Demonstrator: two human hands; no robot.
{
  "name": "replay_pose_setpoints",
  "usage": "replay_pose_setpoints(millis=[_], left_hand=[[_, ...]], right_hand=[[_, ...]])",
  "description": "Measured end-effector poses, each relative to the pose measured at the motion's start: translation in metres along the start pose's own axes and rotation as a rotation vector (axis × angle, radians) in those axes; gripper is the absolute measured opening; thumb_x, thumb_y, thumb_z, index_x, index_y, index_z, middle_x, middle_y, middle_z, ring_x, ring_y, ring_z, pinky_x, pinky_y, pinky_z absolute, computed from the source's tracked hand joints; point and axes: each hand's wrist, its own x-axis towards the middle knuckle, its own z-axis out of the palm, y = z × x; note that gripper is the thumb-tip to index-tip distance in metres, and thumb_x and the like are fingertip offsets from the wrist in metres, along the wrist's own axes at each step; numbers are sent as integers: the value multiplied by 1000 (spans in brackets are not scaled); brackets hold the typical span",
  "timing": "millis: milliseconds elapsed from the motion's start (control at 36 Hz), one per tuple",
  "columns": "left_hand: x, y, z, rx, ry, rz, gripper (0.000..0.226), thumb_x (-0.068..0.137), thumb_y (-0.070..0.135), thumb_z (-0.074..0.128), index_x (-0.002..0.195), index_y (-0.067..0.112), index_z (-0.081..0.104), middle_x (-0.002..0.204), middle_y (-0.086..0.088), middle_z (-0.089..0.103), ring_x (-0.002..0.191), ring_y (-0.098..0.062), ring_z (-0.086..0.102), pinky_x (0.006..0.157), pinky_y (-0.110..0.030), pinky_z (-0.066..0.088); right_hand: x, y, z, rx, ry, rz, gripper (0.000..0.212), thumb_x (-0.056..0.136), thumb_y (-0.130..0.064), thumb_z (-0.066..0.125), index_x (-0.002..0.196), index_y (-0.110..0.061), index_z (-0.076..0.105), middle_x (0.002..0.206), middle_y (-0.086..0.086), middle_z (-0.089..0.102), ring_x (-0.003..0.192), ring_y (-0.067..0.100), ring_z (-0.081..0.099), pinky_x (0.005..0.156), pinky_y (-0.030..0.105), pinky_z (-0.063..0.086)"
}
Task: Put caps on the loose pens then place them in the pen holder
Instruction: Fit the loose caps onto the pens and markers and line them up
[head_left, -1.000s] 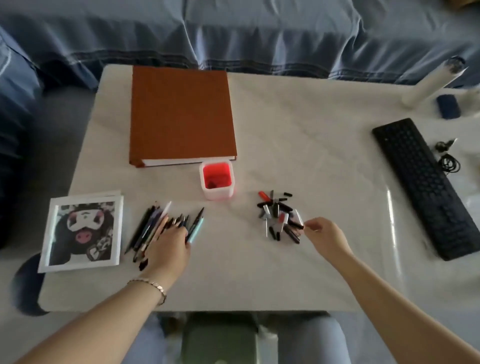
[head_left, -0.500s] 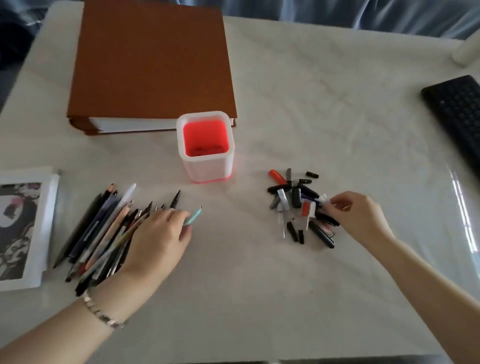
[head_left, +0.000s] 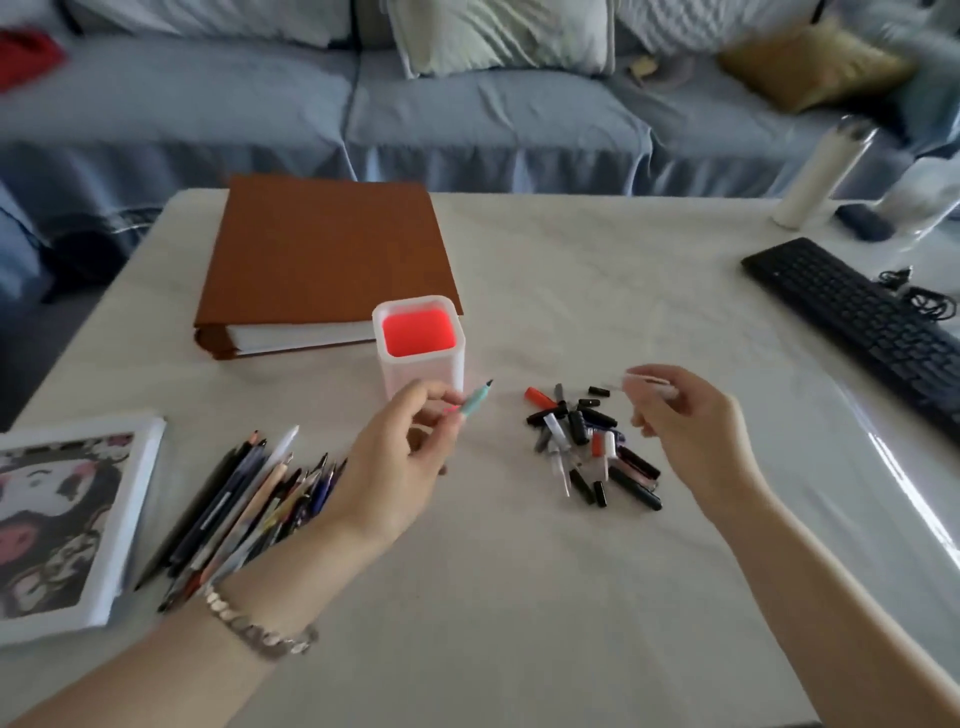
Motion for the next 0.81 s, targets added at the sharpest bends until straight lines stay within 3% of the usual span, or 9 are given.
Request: replay_pose_setpoints(millis=[56,167,278,389,556,694,806], left_hand=[[-10,11,-4,-34,-36,-15,14,86,9,57,87,23,60,72,4,59,50,-1,50,46,-6,35],[-33,26,-18,-43,-67,-22,21,82,10,63,96,26,66,75,10,67,61,1,56,52,-5,37],[-55,35,-25,-12,-70,11,26,80,9,63,91,32,67,74,17,70,63,0,61,51,-5,39],[-64,38,-28,5,-52,41,32,79,7,64,81,39,65,83,16,70,62,-7,63,60,-11,48],[-65,35,-30,20,-58,34,27,78,11,66,81,38,66,84,17,69,69,-5,60,59,-13,47],[-61,31,-33,16,-62,23,31,79,13,66,77,44,65,80,22,67,70,-2,59,59,-13,48],[-61,29,-31,40,-49,31,24,76,11,69,78,35,65,80,25,65,69,3,58,57,-7,42]], right_hand=[[-18,-20,2,141,-73,19,9,84,-17,61,80,-23,67,46,-14,49,47,6,42,50,15,40],[-42,-50,3,366,-230,73,13,89,-12,54,83,-15,65,48,-10,38,46,7,32,41,12,31],[-58,-65,1,346,-304,43,11,87,-9,56,80,-16,62,45,-13,39,42,6,31,40,11,28],[-67,-65,3,378,-301,44,12,87,-10,55,79,-11,64,48,-7,38,42,6,31,40,12,29],[-72,-64,6,441,-294,81,24,88,-13,51,69,-16,65,56,-1,39,53,13,30,56,27,23],[-71,-67,14,436,-276,85,22,89,-13,51,71,-15,64,59,1,39,52,12,30,54,23,26],[-71,-63,19,398,-305,87,17,89,-13,51,78,-11,64,64,8,37,49,9,30,47,16,28]])
